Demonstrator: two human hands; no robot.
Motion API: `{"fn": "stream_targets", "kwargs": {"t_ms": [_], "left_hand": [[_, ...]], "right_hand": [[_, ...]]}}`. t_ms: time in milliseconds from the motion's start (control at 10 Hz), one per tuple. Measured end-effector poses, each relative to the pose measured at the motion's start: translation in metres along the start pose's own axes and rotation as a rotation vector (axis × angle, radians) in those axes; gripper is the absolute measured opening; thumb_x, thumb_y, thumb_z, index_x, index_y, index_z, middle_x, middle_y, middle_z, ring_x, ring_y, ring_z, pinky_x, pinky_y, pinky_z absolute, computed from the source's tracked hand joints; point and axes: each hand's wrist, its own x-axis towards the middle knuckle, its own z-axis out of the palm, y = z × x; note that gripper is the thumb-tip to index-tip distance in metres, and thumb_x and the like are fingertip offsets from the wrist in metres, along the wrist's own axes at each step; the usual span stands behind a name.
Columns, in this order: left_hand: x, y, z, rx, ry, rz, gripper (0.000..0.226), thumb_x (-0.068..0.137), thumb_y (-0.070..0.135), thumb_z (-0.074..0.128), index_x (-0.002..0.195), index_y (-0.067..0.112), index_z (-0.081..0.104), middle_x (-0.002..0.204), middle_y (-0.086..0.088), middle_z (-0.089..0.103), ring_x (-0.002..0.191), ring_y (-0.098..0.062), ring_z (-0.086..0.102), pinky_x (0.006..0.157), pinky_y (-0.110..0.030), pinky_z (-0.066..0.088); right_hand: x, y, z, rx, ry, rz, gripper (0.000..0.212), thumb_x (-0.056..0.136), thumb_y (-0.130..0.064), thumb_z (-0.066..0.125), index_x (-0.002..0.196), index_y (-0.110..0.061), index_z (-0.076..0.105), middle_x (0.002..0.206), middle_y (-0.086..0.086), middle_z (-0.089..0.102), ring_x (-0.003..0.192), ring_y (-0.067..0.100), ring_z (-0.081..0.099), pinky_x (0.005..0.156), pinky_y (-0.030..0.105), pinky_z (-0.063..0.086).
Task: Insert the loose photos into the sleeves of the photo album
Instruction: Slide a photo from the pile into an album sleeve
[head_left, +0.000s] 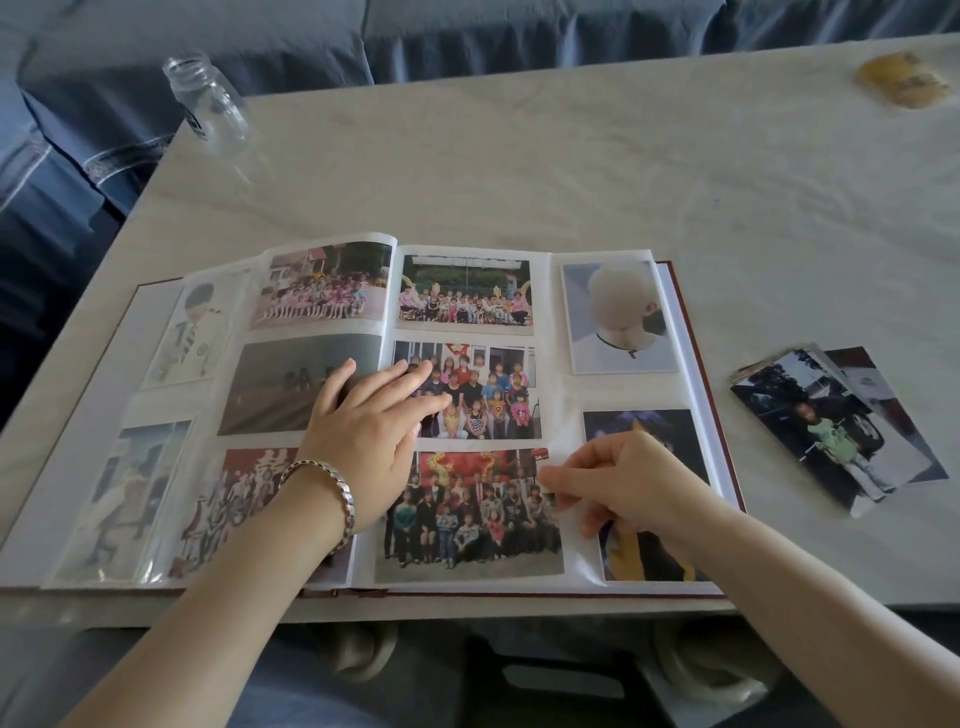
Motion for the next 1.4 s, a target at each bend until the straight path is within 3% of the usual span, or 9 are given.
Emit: {"fn": "stream_targets", "kwargs": {"t_ms": [100, 200, 400, 600, 700, 1100, 1200, 1300, 1400], "left_hand": [[0.000, -0.001, 0.001, -0.006, 0.022, 0.003, 0.040, 0.083, 0.012, 0.042, 0.110, 0.025, 0.069, 0.127, -0.004, 0.061, 0.118, -0.025, 0.057, 0.105, -0.036, 0.015], [0.000, 0.000, 0.001, -0.012, 0.018, -0.002, 0.040, 0.082, 0.013, 0.043, 0.109, 0.025, 0.069, 0.126, -0.005, 0.061, 0.118, -0.025, 0.057, 0.105, -0.036, 0.015], [0.000, -0.001, 0.001, -0.010, 0.003, -0.011, 0.046, 0.083, 0.020, 0.031, 0.108, 0.026, 0.069, 0.126, -0.002, 0.062, 0.117, -0.022, 0.058, 0.105, -0.037, 0.016], [0.001, -0.001, 0.001, -0.010, 0.001, -0.014, 0.046, 0.082, 0.020, 0.031, 0.106, 0.026, 0.070, 0.125, -0.002, 0.062, 0.116, -0.022, 0.059, 0.105, -0.037, 0.017], [0.001, 0.000, 0.000, -0.012, -0.008, -0.013, 0.045, 0.082, 0.020, 0.031, 0.106, 0.026, 0.070, 0.125, -0.001, 0.062, 0.115, -0.022, 0.059, 0.105, -0.037, 0.018], [0.002, 0.000, -0.001, -0.044, -0.005, -0.014, 0.046, 0.082, 0.019, 0.030, 0.104, 0.024, 0.070, 0.124, -0.002, 0.063, 0.116, -0.022, 0.059, 0.105, -0.039, 0.018], [0.002, 0.001, -0.003, -0.052, -0.006, -0.004, 0.046, 0.083, 0.019, 0.031, 0.106, 0.024, 0.070, 0.125, -0.002, 0.062, 0.116, -0.022, 0.059, 0.105, -0.039, 0.018], [0.001, 0.001, -0.004, -0.035, -0.046, -0.006, 0.045, 0.085, 0.021, 0.031, 0.109, 0.025, 0.069, 0.127, -0.002, 0.061, 0.118, -0.022, 0.058, 0.106, -0.039, 0.017], [0.000, 0.023, -0.017, -0.066, -0.221, 0.014, 0.064, 0.088, 0.060, 0.018, 0.136, 0.028, 0.046, 0.149, 0.005, 0.024, 0.139, -0.015, 0.027, 0.117, -0.038, -0.004]], "right_hand": [[-0.002, 0.000, 0.000, 0.026, 0.005, -0.011, 0.018, 0.079, -0.030, 0.071, 0.073, -0.015, 0.063, 0.058, -0.010, 0.064, 0.044, 0.005, 0.055, 0.043, 0.011, 0.045], [-0.001, 0.002, 0.003, -0.013, 0.039, -0.061, 0.016, 0.077, -0.029, 0.072, 0.073, -0.017, 0.063, 0.068, -0.005, 0.066, 0.055, 0.009, 0.060, 0.057, 0.016, 0.052], [-0.008, 0.009, 0.011, -0.065, 0.207, -0.238, 0.016, 0.075, -0.023, 0.075, 0.065, -0.025, 0.062, 0.070, -0.010, 0.065, 0.061, 0.006, 0.063, 0.053, 0.009, 0.048], [-0.012, 0.013, 0.019, -0.061, 0.323, -0.303, 0.008, 0.076, -0.019, 0.075, 0.072, -0.018, 0.069, 0.071, -0.010, 0.066, 0.061, 0.005, 0.062, 0.052, 0.007, 0.047], [-0.014, 0.014, 0.021, -0.016, 0.358, -0.332, 0.025, 0.075, -0.016, 0.076, 0.060, -0.029, 0.061, 0.064, -0.014, 0.064, 0.060, 0.004, 0.062, 0.054, 0.008, 0.047], [-0.007, 0.006, 0.016, -0.003, 0.162, -0.266, 0.012, 0.076, -0.015, 0.075, 0.068, -0.020, 0.066, 0.067, -0.004, 0.067, 0.050, 0.000, 0.060, 0.053, 0.012, 0.051], [-0.007, 0.009, 0.012, 0.056, 0.169, -0.191, 0.013, 0.074, -0.015, 0.076, 0.079, -0.016, 0.064, 0.069, -0.003, 0.069, 0.055, 0.007, 0.065, 0.055, 0.019, 0.055], [-0.007, 0.011, 0.009, 0.138, 0.181, -0.159, 0.032, 0.072, -0.013, 0.078, 0.094, -0.016, 0.055, 0.075, 0.001, 0.070, 0.060, 0.012, 0.068, 0.053, 0.019, 0.054], [-0.008, 0.007, 0.001, 0.301, 0.109, -0.071, 0.039, 0.070, -0.009, 0.077, 0.100, -0.015, 0.052, 0.083, 0.004, 0.068, 0.063, 0.015, 0.070, 0.052, 0.023, 0.055]]}}
